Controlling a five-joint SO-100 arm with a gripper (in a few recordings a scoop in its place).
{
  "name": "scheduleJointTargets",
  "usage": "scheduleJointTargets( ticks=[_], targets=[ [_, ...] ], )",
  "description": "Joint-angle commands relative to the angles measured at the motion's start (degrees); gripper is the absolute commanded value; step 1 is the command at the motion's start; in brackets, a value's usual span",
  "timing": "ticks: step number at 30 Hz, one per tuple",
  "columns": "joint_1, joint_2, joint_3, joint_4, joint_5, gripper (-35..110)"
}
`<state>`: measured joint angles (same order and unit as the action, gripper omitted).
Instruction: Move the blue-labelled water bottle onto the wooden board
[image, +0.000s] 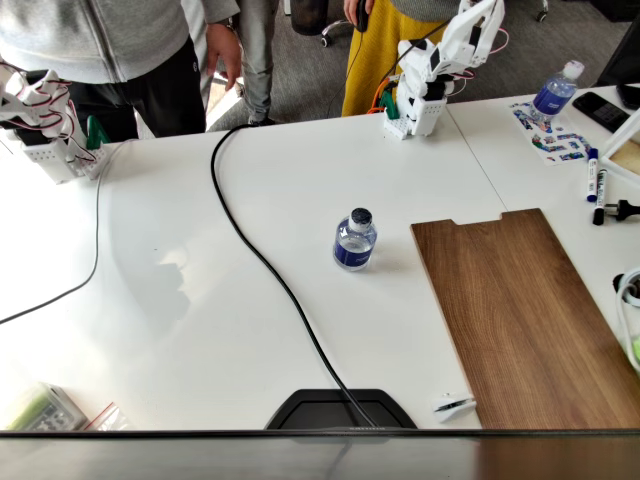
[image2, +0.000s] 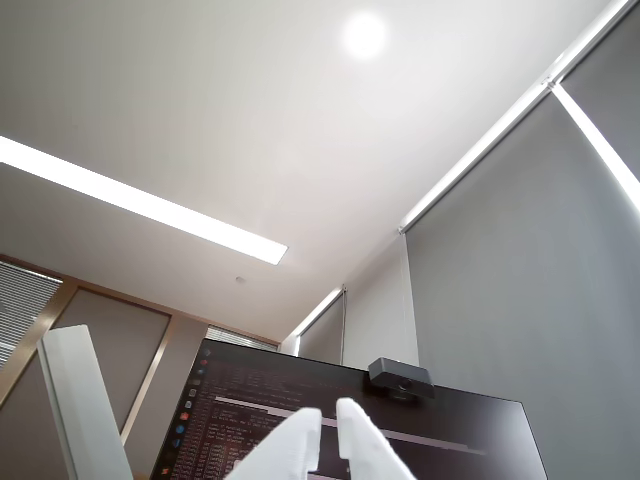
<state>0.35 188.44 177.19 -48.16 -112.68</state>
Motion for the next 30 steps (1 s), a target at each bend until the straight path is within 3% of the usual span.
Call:
scheduleJointTargets(
  ticks=[1,8,15,18,24,30],
  targets=[
    [0.6,0.5,0.8,-0.8,-0.4,0],
    [0.2,0.5,0.5,-0.2,-0.9,0],
    [-0.4,0.5,-14.2,23.0,-1.2,0],
    [-1.0,-1.4,-19.1,27.2,-1.4,0],
    [2.5,-16.3,-35.4,31.3,-1.4,0],
    [13.3,-35.1,-54.5,37.5,0.4,9]
  ],
)
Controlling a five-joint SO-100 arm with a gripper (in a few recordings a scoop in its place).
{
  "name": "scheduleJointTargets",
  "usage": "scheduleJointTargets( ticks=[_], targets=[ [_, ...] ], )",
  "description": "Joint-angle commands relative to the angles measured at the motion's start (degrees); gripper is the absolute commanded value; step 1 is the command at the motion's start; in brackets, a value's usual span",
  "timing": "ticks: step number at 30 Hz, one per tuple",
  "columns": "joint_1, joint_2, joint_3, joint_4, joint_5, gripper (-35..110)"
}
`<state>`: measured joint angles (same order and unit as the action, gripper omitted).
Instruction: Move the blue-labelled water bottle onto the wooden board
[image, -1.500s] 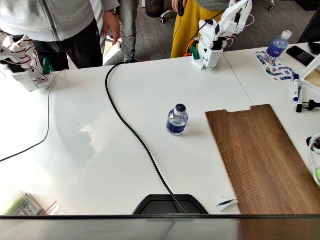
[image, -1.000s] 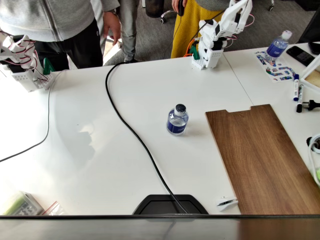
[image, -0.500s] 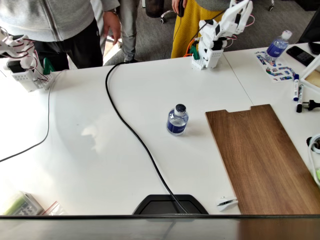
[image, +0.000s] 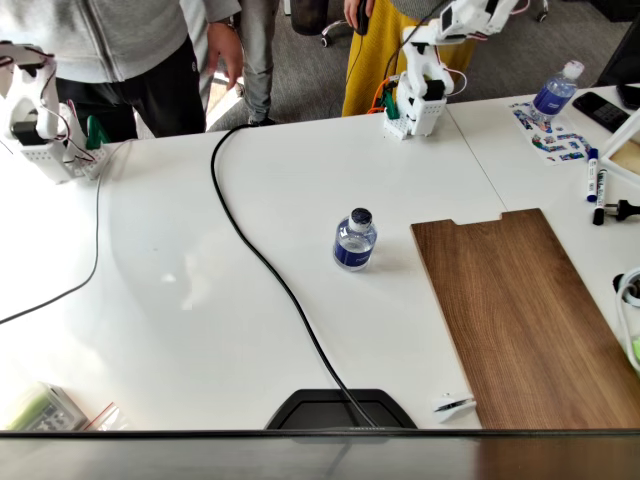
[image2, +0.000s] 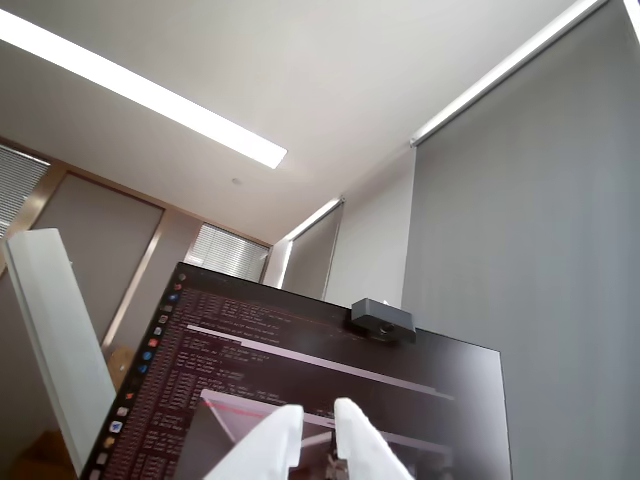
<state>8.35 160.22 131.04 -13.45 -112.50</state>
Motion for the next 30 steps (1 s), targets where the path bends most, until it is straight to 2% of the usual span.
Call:
scheduleJointTargets(
  ticks=[1,7,23,30],
  targets=[
    [6.9,-8.1,-10.1,5.0,0.4,10],
    [14.1,-11.7,-11.3,10.6,0.0,23],
    [27.7,-38.1,-29.4,9.0,2.5,25],
    [30.9,-51.2,-44.4,11.7,4.0,28]
  ],
)
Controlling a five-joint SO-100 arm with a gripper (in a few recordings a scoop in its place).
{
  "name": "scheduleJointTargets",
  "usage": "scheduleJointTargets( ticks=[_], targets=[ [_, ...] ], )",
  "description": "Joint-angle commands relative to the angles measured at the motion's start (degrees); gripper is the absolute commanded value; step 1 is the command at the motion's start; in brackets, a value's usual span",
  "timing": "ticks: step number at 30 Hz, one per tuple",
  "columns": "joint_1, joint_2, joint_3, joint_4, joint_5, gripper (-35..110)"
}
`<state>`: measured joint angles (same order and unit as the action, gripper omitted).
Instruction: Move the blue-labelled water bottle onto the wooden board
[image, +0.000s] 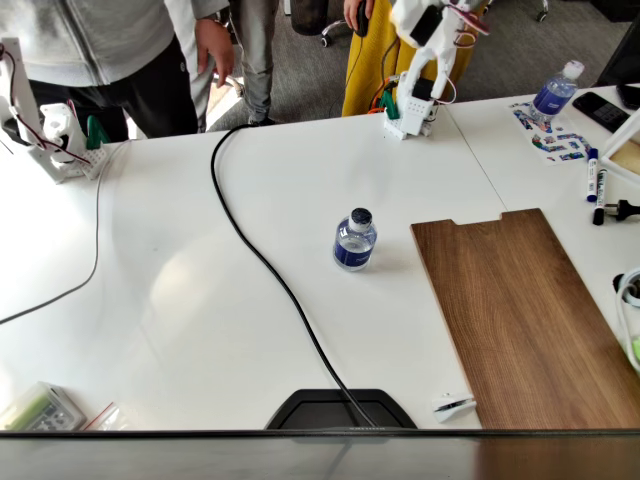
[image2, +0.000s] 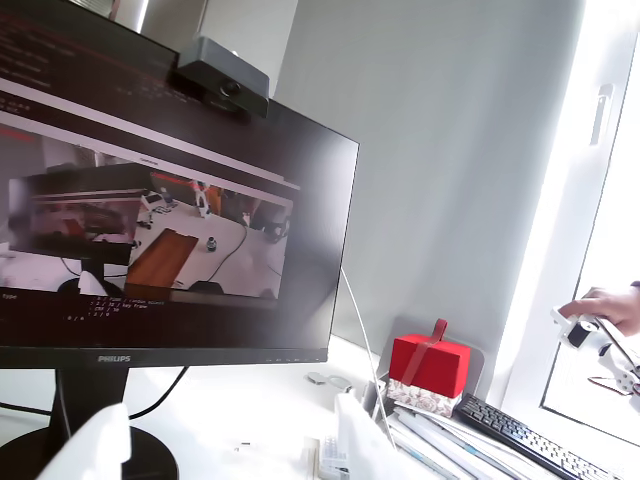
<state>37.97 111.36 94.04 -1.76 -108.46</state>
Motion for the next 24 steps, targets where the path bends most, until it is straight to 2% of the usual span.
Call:
scheduleJointTargets(
  ticks=[1,7,15,24],
  targets=[
    [1.4,-4.0,-9.3,0.4,0.3,28],
    [2.6,-12.9,-16.9,-1.3,0.2,28],
    [3.3,-20.8,-16.5,-5.8,-4.0,27],
    [-1.3,-27.5,-16.8,-10.5,-8.3,27]
  ],
)
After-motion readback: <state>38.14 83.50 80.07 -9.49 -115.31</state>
